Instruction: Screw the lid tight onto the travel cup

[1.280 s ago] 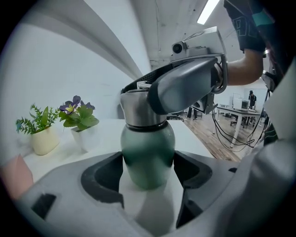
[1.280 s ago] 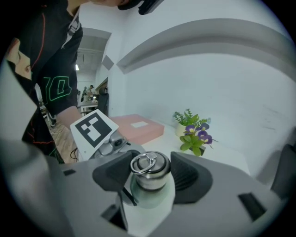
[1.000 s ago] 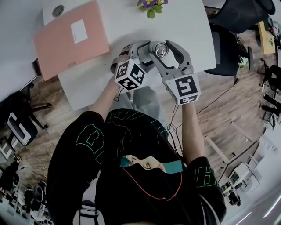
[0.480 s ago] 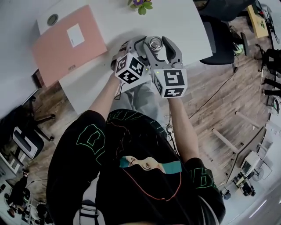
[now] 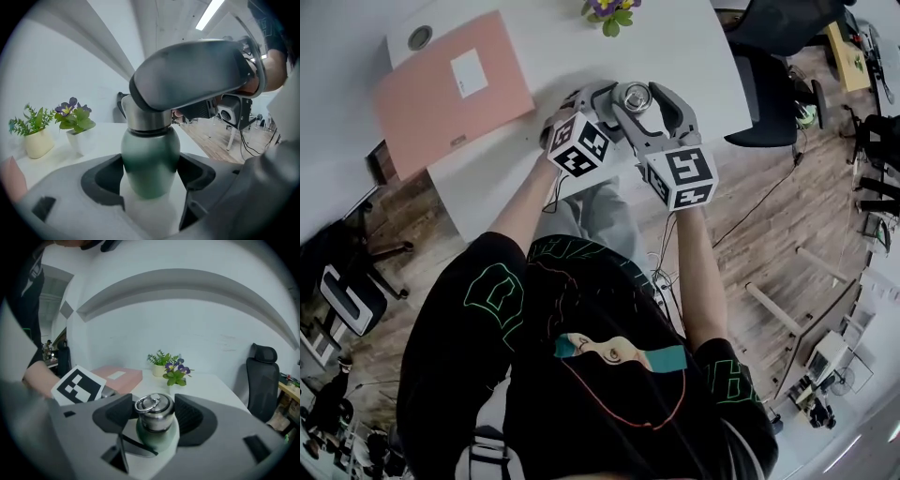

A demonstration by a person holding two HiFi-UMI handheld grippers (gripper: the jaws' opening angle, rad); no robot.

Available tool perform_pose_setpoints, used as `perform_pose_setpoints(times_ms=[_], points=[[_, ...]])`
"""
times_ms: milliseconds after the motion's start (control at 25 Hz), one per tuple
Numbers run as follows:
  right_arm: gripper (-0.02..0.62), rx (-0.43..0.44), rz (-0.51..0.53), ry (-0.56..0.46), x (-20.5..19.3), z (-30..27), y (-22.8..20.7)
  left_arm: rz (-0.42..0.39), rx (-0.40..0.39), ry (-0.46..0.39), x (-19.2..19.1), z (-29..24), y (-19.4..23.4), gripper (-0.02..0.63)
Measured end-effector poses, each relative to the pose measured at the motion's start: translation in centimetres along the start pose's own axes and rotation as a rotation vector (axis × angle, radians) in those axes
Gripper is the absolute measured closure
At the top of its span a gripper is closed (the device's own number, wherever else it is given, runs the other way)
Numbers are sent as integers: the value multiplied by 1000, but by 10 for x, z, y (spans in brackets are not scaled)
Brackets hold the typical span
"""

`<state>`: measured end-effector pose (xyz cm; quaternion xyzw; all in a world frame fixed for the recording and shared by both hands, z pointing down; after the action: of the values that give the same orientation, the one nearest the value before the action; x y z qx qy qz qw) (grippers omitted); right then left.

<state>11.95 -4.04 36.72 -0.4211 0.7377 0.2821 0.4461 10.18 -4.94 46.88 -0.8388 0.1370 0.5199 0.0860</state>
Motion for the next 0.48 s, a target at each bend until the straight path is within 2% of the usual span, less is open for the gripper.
perform_pose_setpoints(times_ms=[480], points=[[321, 226, 150, -15, 4, -1, -3, 20, -24, 1, -2, 0, -1, 239]])
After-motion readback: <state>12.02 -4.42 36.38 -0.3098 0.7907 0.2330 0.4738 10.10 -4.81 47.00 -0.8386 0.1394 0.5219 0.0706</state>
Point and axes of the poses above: the fingertips, and each gripper's own axes: z backward along the fingers, y to its left, x out of its top, the point moved 4 cm from there along z, backward along the fingers, and after that the axes turned 2 degrees about -x, right-handed, at the moved point
